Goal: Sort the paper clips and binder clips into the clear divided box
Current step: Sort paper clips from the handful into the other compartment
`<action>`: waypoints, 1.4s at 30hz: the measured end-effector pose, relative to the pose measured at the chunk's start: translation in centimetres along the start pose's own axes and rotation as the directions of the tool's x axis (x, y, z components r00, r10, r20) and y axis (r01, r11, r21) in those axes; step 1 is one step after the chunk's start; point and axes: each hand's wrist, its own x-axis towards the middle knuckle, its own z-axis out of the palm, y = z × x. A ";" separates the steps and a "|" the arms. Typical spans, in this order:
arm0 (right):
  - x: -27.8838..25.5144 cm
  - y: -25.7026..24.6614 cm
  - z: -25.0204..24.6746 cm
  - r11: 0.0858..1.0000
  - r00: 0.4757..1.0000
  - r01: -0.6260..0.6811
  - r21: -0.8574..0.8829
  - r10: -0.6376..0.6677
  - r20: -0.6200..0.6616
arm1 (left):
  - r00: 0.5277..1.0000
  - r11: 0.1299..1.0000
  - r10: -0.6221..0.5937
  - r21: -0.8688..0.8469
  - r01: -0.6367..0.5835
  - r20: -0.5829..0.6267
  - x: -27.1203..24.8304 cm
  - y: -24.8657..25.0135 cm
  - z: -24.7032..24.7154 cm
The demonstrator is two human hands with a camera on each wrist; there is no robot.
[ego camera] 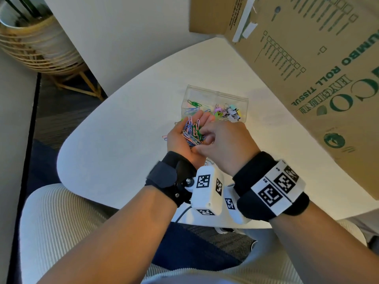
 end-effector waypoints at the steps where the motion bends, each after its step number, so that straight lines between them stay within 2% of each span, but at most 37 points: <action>1: 0.0 -0.2 0.2 1.000 1.000 0.015 0.003 -0.015 0.006 | 1.000 1.000 0.011 0.000 -0.011 -0.010 0.1 0.1 0.0; 6: 0.2 -0.2 0.7 0.995 0.995 0.099 -0.014 -0.099 -0.015 | 0.999 0.999 0.021 0.040 -0.019 -0.030 0.0 0.2 -0.2; 8: 0.2 0.3 0.8 0.990 0.995 0.093 0.110 -0.087 -0.058 | 0.999 0.999 0.004 0.051 -0.002 -0.041 -0.2 0.3 -0.2; 10: 0.3 0.9 0.9 0.942 0.996 0.038 0.335 -0.009 -0.089 | 0.999 0.999 -0.006 0.037 0.007 -0.042 -0.1 0.5 -0.2; 11: 0.3 1.1 0.8 0.883 0.995 -0.005 0.469 0.049 -0.082 | 0.999 0.999 -0.008 0.037 0.009 -0.040 -0.1 0.6 -0.2; 13: 0.5 1.3 0.4 0.693 0.987 -0.095 0.714 0.157 -0.021 | 1.000 0.999 -0.021 0.039 0.022 -0.014 -0.3 0.9 -0.2; 15: 0.9 1.4 -0.3 0.501 0.978 -0.149 0.853 0.204 0.051 | 0.998 0.997 -0.057 0.054 0.055 0.040 -0.7 1.2 -0.3; 17: 1.6 1.3 -1.2 0.410 0.980 -0.146 0.901 0.185 0.074 | 0.998 0.997 -0.059 0.046 0.058 0.028 -0.8 1.5 -0.6; 19: 2.7 1.3 -2.1 0.386 0.982 -0.115 0.915 0.182 0.046 | 1.000 1.000 -0.017 -0.003 0.017 -0.012 -0.4 1.9 -1.2; 21: 4.2 1.4 -2.7 0.421 0.975 -0.100 0.902 0.221 0.005 | 0.998 1.000 0.003 -0.004 -0.004 -0.055 -0.2 2.2 -1.7; 27: 7.9 1.3 -2.0 0.612 0.967 -0.104 0.784 0.247 -0.064 | 0.997 0.999 0.007 0.038 -0.004 -0.071 -0.8 2.4 -2.1; 30: 8.8 1.5 -1.1 0.735 0.960 -0.148 0.662 0.268 -0.083 | 0.997 1.000 0.013 0.028 -0.011 -0.079 -0.8 2.5 -2.1; 32: 8.5 1.3 -1.1 0.831 0.961 -0.141 0.538 0.245 -0.127 | 0.996 0.999 0.018 0.030 -0.015 -0.084 -0.8 2.6 -2.1; 35: 7.0 0.3 -1.6 0.907 0.971 -0.004 0.422 0.105 -0.216 | 0.996 0.999 0.034 0.033 -0.031 -0.085 -0.6 2.6 -1.9; 36: 6.3 0.1 -1.5 0.918 0.977 0.028 0.396 0.058 -0.204 | 0.996 0.999 0.045 0.030 -0.043 -0.081 -0.5 2.7 -1.8; 39: 4.5 -0.3 -1.1 0.947 0.997 0.050 0.316 -0.031 -0.064 | 0.996 0.997 0.066 0.046 -0.063 -0.066 -0.4 2.7 -1.5; 42: 3.6 -0.4 -0.7 0.983 0.998 0.064 0.173 -0.059 -0.034 | 0.998 0.998 0.049 0.028 -0.048 -0.041 -0.7 2.4 -1.4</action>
